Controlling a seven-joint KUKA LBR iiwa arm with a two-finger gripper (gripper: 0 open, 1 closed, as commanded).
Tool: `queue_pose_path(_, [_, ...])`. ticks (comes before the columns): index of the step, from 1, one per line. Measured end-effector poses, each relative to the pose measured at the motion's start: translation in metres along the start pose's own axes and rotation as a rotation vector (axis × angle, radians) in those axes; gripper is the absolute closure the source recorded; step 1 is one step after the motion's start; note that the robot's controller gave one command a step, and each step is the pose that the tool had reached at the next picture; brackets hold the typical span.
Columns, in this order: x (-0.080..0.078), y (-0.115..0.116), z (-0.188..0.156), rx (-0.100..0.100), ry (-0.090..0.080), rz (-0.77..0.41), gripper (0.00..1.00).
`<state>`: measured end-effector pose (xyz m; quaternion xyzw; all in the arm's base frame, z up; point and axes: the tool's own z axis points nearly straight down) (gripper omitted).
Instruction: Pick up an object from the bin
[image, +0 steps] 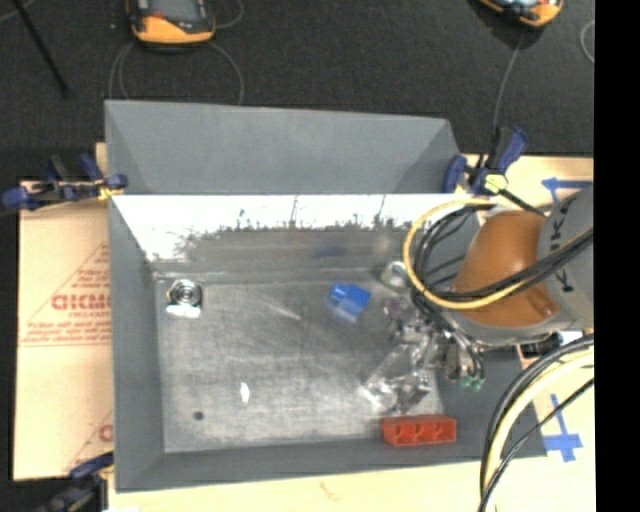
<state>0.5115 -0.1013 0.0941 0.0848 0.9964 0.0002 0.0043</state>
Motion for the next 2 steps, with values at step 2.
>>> queue_pose_path(2, [0.003,0.004,-0.174,0.002,0.001,-0.382,1.00])
